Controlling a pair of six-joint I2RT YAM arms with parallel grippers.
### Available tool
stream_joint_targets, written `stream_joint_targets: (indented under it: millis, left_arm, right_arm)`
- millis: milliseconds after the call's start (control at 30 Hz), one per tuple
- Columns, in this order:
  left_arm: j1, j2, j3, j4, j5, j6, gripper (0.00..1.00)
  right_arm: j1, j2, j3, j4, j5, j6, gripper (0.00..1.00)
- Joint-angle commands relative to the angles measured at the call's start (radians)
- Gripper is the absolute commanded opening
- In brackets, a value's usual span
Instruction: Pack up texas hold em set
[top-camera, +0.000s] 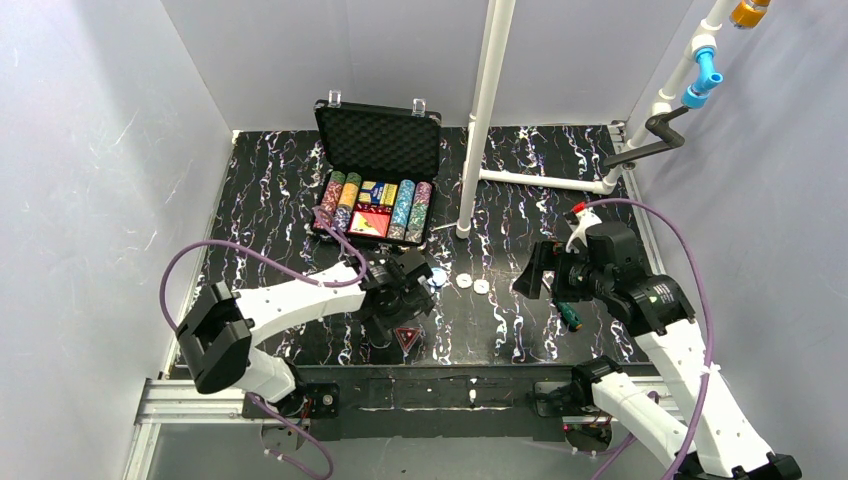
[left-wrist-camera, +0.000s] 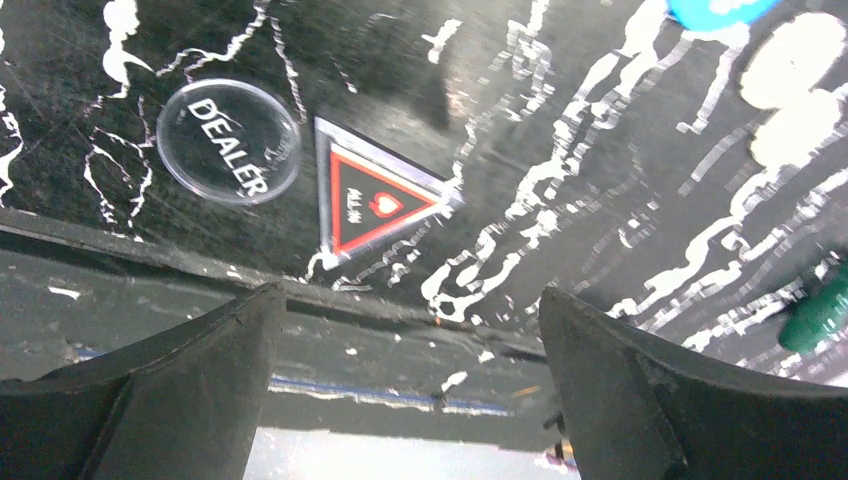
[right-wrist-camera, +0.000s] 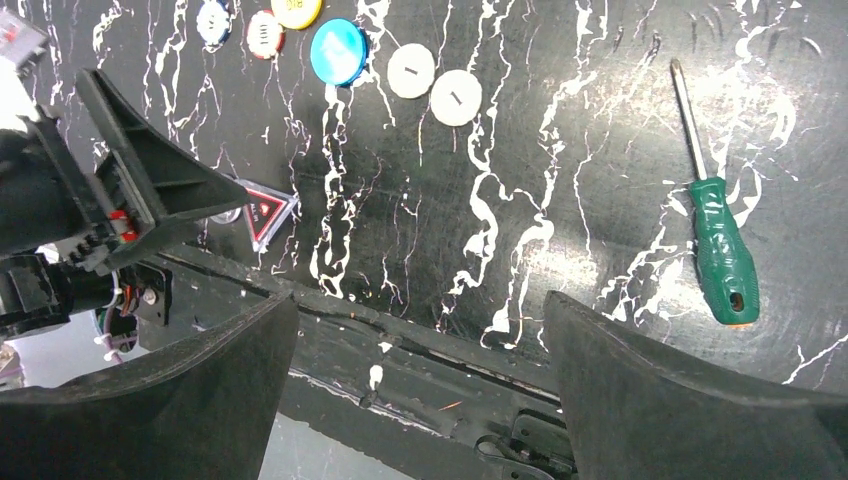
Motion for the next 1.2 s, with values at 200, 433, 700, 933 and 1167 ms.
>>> stream_joint_targets:
  millis: [200,433,700,933,1167]
  left_arm:
    - [-0.004,0.076,-0.117,0.108,-0.029,-0.085,0.96]
    - [-0.003,0.135,-0.066,0.135,-0.045,0.019,0.97]
    - [-0.002,0.197,-0.048,0.099,-0.015,0.003,0.89]
    - [-0.004,0.240,-0.043,0.115,0.013,0.018,0.80]
    - [-0.020,0.262,-0.017,0.085,0.004,0.038,0.83]
  right_arm:
    - [0.005,-0.018,0.061,-0.012,0.041,-0.005,1.00]
    - [0.004,-0.028,0.048,-0.013,0.038,-0.011,1.00]
    - [0.005,-0.027,0.049,-0.003,0.033,-0.012,1.00]
    - [0.004,-0.024,0.034,0.002,0.024,-0.012,1.00]
    - [0.003,-0.025,0.026,0.008,0.020,-0.011,1.00]
